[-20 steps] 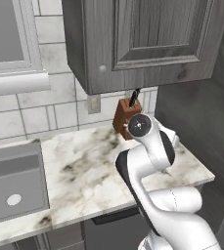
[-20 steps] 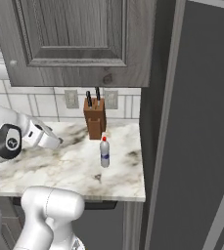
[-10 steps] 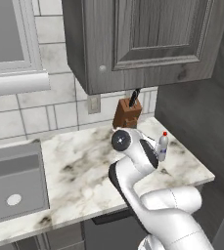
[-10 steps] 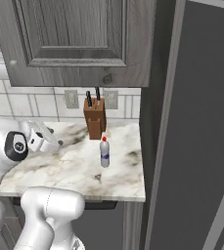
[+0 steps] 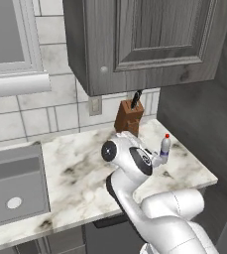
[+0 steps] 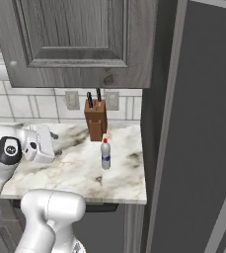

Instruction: Take the bottled waters from the counter and place them in the freezer to freeze. Close the freezer door after placing the bottles.

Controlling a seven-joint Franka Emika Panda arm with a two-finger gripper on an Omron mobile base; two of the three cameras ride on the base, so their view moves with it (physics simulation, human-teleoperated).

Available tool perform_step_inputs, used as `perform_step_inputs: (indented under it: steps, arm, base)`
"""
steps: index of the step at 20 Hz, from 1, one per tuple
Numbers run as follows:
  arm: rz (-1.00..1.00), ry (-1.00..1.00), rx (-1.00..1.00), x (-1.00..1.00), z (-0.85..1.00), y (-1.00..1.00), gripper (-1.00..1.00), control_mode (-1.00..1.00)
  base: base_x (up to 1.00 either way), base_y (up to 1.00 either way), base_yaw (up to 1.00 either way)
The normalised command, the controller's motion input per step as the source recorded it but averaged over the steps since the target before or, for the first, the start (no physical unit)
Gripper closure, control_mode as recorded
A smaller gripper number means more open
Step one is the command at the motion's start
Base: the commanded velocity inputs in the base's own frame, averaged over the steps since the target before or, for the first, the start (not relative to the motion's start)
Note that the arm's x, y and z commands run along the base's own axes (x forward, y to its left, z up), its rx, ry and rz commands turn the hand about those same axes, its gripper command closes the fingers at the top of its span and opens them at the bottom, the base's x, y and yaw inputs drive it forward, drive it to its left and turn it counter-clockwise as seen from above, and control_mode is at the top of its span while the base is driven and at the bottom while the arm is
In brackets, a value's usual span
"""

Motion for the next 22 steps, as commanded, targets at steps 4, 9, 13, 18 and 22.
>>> perform_step_inputs:
  steps: [4, 9, 13, 18, 22]
  arm:
    - [-0.32, 0.00, 0.00, 0.18, 0.00, -0.14, -1.00, -1.00]
    - [-0.24, 0.00, 0.00, 0.33, -0.04, -0.22, -1.00, -1.00]
    - [-0.11, 0.00, 0.00, 0.16, -0.06, -0.08, -1.00, -1.00]
    - [-0.07, 0.05, 0.00, 0.00, -0.14, -0.14, -1.00, -1.00]
    - [-0.03, 0.06, 0.00, 0.00, -0.30, -0.39, -1.00, -1.00]
  base:
    - [0.00, 0.00, 0.00]
    - [0.00, 0.00, 0.00]
    - [0.00, 0.00, 0.00]
    - [0.00, 0.00, 0.00]
    - [0.00, 0.00, 0.00]
